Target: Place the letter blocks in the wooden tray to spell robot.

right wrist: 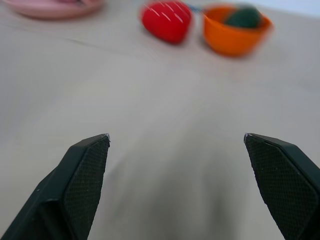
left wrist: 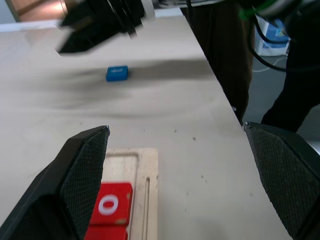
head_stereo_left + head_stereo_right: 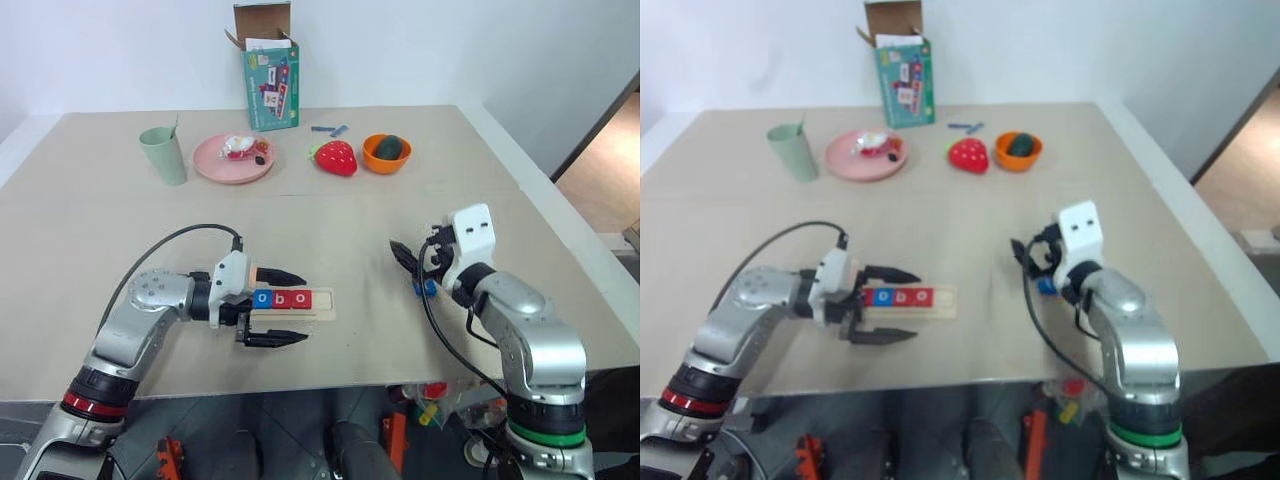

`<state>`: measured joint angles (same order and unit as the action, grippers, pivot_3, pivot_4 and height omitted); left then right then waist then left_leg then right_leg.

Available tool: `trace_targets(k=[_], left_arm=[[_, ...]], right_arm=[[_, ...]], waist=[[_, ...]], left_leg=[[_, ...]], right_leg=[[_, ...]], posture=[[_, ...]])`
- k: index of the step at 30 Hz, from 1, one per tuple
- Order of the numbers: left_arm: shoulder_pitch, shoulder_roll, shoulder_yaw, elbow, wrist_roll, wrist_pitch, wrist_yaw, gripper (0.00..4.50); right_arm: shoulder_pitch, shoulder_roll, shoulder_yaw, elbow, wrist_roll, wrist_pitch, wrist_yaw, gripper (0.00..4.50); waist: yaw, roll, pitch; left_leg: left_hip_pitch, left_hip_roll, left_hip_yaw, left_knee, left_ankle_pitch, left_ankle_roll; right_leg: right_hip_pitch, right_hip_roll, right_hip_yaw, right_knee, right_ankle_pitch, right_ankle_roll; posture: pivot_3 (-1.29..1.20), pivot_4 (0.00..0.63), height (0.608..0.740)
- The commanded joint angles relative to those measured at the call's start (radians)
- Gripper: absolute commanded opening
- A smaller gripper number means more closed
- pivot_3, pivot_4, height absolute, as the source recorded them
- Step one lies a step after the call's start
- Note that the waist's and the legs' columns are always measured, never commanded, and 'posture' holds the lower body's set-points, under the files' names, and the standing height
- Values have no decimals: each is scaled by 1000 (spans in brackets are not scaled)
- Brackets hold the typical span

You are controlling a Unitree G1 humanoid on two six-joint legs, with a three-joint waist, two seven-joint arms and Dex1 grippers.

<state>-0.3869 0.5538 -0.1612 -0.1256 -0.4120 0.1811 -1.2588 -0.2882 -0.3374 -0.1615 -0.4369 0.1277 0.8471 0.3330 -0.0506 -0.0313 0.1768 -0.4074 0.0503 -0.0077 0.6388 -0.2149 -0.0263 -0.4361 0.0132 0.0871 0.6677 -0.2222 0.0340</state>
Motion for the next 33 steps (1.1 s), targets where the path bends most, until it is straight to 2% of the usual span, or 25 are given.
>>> trace_targets(k=[1, 16, 20, 22, 26, 33], left_arm=[[-16, -16, 5, 0, 11, -32, 22, 4500], [-11, -31, 3, -13, 22, -32, 52, 4500], [-1, -27, 4, -5, 26, -52, 50, 4500], [8, -25, 5, 1, 30, -65, 45, 4500], [18, -23, 5, 12, 36, -86, 38, 4500], [27, -25, 2, 41, 47, -115, 26, 4500]], right_arm=[[38, 48, -32, -68, 9, 12, -72, 4461], [173, 124, -52, -34, 37, 19, -167, 4461], [187, 129, -30, -28, 35, -2, -173, 3310], [190, 136, -26, -29, 34, -5, -182, 2529], [203, 156, -7, -44, 29, -9, -205, 1263], [210, 149, 77, -120, -11, -3, -236, 1227]], waist=[[0, 0, 0], [1, 0, 0], [1, 0, 0], [1, 0, 0], [1, 0, 0], [1, 0, 0]], left_leg=[[0, 0, 0, 0, 0, 0], [1, 0, 0, 0, 0, 0], [1, 0, 0, 0, 0, 0], [1, 0, 0, 0, 0, 0], [1, 0, 0, 0, 0, 0], [1, 0, 0, 0, 0, 0]], right_leg=[[0, 0, 0, 0, 0, 0], [1, 0, 1, 0, 0, 0], [1, 0, 1, 0, 0, 0], [1, 0, 1, 0, 0, 0], [1, 0, 1, 0, 0, 0], [1, 0, 1, 0, 0, 0]], posture=[[0, 150, 740], [0, 150, 740], [0, 150, 740], [0, 150, 740], [0, 150, 740], [0, 150, 740]])
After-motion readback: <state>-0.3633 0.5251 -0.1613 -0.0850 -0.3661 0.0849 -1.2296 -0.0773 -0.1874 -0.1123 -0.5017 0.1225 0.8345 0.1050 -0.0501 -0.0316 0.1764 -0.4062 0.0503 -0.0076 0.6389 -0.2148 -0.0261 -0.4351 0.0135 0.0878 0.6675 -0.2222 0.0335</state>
